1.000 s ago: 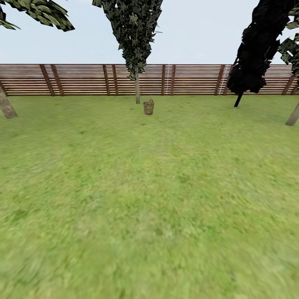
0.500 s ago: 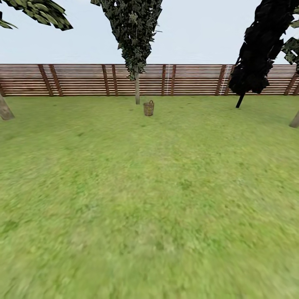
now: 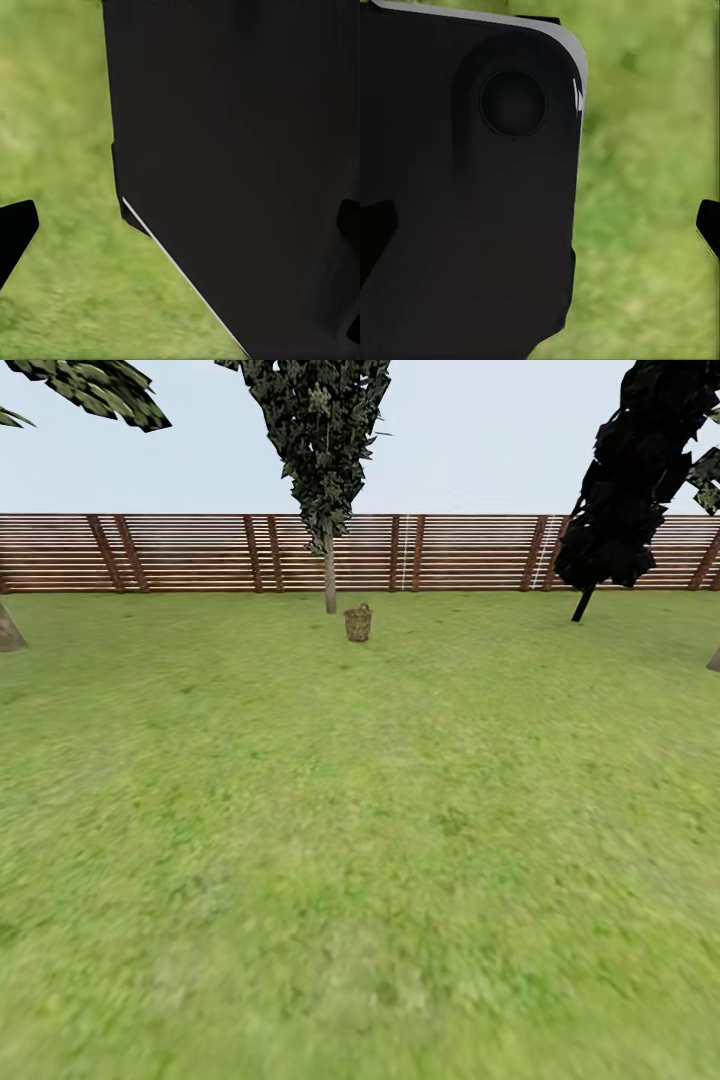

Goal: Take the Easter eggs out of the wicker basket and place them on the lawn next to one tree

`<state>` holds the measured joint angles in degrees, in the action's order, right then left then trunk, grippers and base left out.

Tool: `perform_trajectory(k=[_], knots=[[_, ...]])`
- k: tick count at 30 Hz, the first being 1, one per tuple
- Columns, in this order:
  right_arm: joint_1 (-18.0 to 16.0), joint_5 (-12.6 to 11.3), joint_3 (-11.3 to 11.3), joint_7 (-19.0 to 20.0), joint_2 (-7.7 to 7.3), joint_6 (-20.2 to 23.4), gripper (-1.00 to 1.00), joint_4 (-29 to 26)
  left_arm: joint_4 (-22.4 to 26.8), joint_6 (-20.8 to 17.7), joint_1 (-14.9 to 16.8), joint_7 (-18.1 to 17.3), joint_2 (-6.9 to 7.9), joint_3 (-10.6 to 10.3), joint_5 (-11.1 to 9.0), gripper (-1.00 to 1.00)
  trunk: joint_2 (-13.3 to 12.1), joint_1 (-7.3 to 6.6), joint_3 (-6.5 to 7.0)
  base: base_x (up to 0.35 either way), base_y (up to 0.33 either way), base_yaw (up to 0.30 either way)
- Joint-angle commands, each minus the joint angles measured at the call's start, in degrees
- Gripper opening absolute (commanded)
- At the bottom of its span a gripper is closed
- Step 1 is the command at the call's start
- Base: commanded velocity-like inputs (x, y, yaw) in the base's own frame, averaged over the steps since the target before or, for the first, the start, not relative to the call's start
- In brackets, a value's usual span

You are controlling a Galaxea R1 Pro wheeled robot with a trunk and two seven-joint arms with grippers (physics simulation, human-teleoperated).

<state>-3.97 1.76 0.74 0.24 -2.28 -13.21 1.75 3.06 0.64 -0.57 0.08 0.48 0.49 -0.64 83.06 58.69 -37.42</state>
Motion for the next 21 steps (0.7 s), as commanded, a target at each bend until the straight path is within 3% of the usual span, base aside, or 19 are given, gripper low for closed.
perform_trajectory(k=[1, 21], knots=[[-0.08, 0.18, 0.06, 0.02, -0.01, -0.33, 1.0, 0.19, 0.1, 0.06, -0.03, 0.01, 0.02, 0.04, -0.07, 1.0, 0.02, 0.03, -0.03, 0.326, 0.0, 0.0], [-0.08, 0.1, 0.06, 0.02, -0.01, -0.25, 1.0, 0.23, 0.1, 0.07, -0.02, 0.01, 0.01, 0.04, -0.07, 1.0, 0.02, 0.03, -0.03, 0.326, 0.0, 0.0]])
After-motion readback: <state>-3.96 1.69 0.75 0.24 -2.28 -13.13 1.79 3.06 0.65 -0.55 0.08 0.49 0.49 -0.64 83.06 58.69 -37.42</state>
